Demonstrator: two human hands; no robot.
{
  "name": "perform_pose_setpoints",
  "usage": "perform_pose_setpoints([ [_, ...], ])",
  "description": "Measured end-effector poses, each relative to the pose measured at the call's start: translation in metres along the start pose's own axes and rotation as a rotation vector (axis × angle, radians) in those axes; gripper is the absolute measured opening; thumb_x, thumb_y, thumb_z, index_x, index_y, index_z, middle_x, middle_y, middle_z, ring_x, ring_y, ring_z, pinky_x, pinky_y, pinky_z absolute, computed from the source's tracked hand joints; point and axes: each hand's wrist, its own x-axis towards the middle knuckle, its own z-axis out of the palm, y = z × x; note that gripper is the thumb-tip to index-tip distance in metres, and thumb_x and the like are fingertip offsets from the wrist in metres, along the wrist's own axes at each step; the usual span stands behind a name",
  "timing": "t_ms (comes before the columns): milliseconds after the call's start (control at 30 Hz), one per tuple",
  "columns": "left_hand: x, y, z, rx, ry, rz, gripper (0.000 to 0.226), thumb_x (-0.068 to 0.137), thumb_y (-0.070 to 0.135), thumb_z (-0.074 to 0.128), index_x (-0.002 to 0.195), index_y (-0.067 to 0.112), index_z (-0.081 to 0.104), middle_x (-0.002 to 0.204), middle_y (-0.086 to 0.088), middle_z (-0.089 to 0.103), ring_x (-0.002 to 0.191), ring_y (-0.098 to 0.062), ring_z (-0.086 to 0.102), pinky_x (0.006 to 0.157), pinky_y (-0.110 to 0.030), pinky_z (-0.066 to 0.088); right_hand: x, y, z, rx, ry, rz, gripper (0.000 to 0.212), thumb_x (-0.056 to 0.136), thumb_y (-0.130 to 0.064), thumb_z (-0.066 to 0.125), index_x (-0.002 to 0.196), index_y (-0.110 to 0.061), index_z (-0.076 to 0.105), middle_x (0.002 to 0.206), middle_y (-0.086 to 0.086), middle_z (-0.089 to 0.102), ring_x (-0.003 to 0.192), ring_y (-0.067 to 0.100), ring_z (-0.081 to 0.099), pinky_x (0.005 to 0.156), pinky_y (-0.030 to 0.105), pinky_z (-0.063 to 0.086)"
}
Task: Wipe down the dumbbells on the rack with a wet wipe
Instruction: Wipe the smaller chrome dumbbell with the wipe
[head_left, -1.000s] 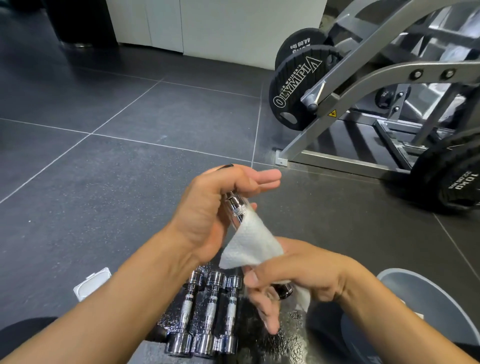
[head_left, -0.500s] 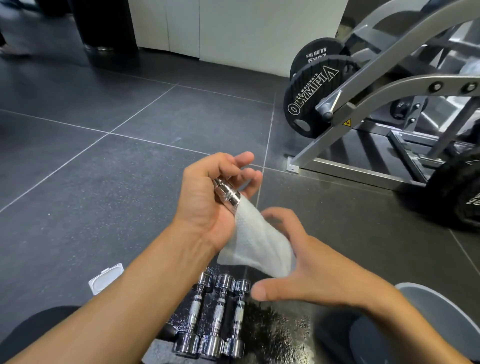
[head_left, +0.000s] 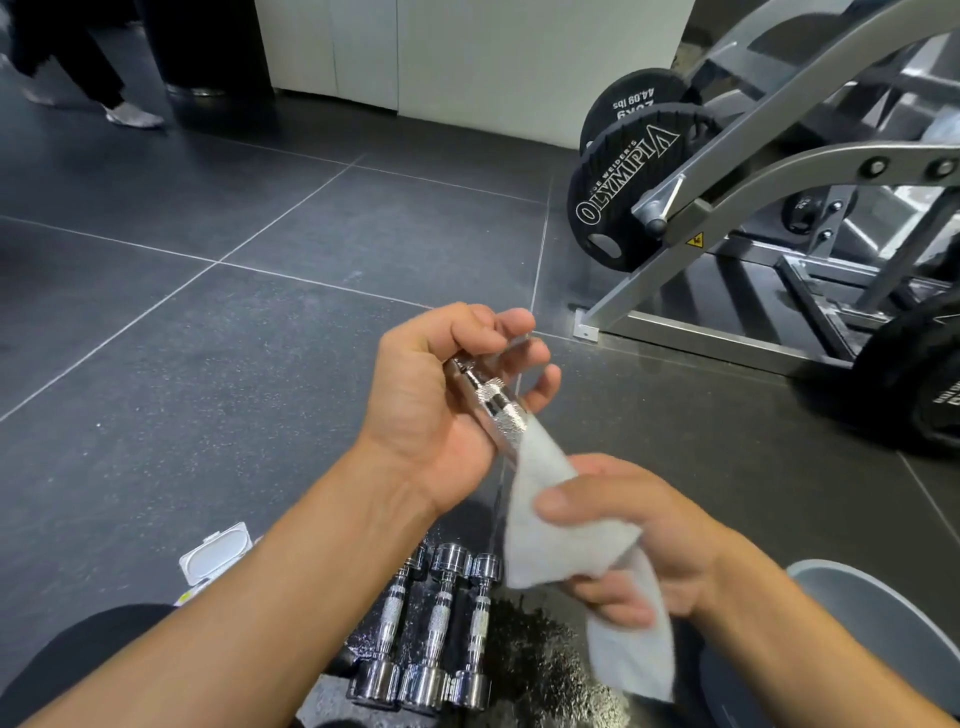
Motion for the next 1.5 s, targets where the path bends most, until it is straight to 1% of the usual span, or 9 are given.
perform_pose_setpoints([
  [167, -0.006, 0.001, 0.007, 0.018, -0.153, 0.031, 0.013, 0.062, 0.004, 0.051, 0.059, 0.016, 0.053, 0.070, -0.001, 0.064, 0.060, -0.019, 0.057, 0.087, -0.043, 0.049, 0.000, -0.002, -0.006, 0.147, -0.168, 0.112, 0.026, 0.086, -0.017, 0.067, 0.070, 0.001, 0.058, 0.048, 0.005, 0.055, 0.033, 0.007, 0.049, 0.030, 0.016, 0.027],
  [400, -0.001, 0.012, 0.004, -0.002, -0.055, 0.129, 0.035, 0.077, -0.006, 0.046, 0.054, 0.017, 0.058, 0.070, 0.002, 0.060, 0.063, -0.015, 0.056, 0.086, -0.039, 0.044, 0.004, 0.002, 0.023, -1.202, 0.957, -0.458, 0.019, 0.082, -0.029, 0.073, 0.073, -0.027, 0.056, 0.057, -0.010, 0.052, 0.050, 0.011, 0.041, 0.048, 0.026, 0.035],
  [633, 0.001, 0.019, -0.001, -0.211, -0.012, 0.110, 0.018, 0.067, 0.000, 0.052, 0.059, 0.016, 0.057, 0.074, 0.001, 0.061, 0.058, -0.015, 0.051, 0.075, -0.034, 0.048, 0.005, -0.004, 0.036, 0.132, 0.487, -0.246, 0.029, 0.080, -0.037, 0.071, 0.068, -0.014, 0.059, 0.051, 0.000, 0.031, 0.037, 0.009, 0.017, 0.036, 0.016, 0.013],
  [733, -0.001, 0.016, -0.002, -0.080, -0.027, 0.135, 0.024, 0.068, 0.001, 0.052, 0.053, 0.018, 0.062, 0.076, 0.003, 0.063, 0.064, -0.015, 0.051, 0.079, -0.035, 0.043, 0.013, -0.006, 0.040, 0.380, 0.500, -0.145, 0.038, 0.087, -0.039, 0.060, 0.059, -0.014, 0.055, 0.055, -0.005, 0.021, 0.043, 0.009, 0.007, 0.036, 0.017, 0.005],
  [900, 0.001, 0.011, -0.007, 0.265, 0.052, 0.060, 0.022, 0.078, 0.015, 0.065, 0.057, 0.022, 0.070, 0.092, 0.003, 0.073, 0.083, -0.015, 0.056, 0.089, -0.041, 0.042, 0.016, -0.013, 0.040, 0.348, 0.790, -0.389, 0.041, 0.094, -0.035, 0.055, 0.057, -0.018, 0.047, 0.053, -0.003, 0.022, 0.038, 0.010, 0.014, 0.037, 0.017, 0.010],
  [1067, -0.001, 0.004, -0.014, 0.742, 0.181, 0.120, 0.029, 0.090, 0.046, 0.068, 0.079, 0.020, 0.060, 0.074, -0.002, 0.064, 0.064, -0.018, 0.046, 0.050, -0.027, 0.031, 0.006, -0.027, 0.022, -0.103, 1.129, -0.853, 0.023, 0.092, -0.021, 0.054, 0.072, -0.012, 0.045, 0.060, 0.014, 0.028, 0.047, 0.018, 0.025, 0.045, 0.023, 0.023],
  [1200, -0.006, -0.002, -0.011, 0.880, 0.208, -0.014, 0.051, 0.084, 0.065, 0.060, 0.060, 0.021, 0.050, 0.059, -0.005, 0.047, 0.046, -0.015, 0.030, 0.044, -0.023, 0.020, -0.007, -0.026, 0.010, -0.459, 1.226, -1.132, 0.030, 0.094, -0.026, 0.049, 0.064, -0.022, 0.045, 0.051, 0.007, 0.037, 0.039, 0.027, 0.036, 0.041, 0.029, 0.035],
  [1333, -0.009, 0.001, -0.012, 0.946, 0.168, -0.212, 0.055, 0.086, 0.071, 0.050, 0.059, 0.023, 0.042, 0.053, 0.002, 0.038, 0.043, -0.012, 0.026, 0.043, -0.024, 0.018, -0.019, -0.026, 0.010, -0.805, 1.247, -1.197, 0.023, 0.092, -0.033, 0.043, 0.071, -0.030, 0.049, 0.056, -0.002, 0.046, 0.049, 0.017, 0.047, 0.047, 0.032, 0.036],
  [1500, -0.007, -0.003, -0.013, 1.091, 0.254, -0.024, 0.062, 0.095, 0.073, 0.041, 0.062, 0.021, 0.042, 0.047, 0.010, 0.038, 0.038, -0.011, 0.029, 0.047, -0.031, 0.025, -0.012, -0.037, 0.018, -0.429, 1.283, -0.962, 0.032, 0.098, -0.014, 0.046, 0.068, -0.002, 0.046, 0.052, 0.010, 0.029, 0.039, 0.025, 0.033, 0.041, 0.025, 0.029],
])
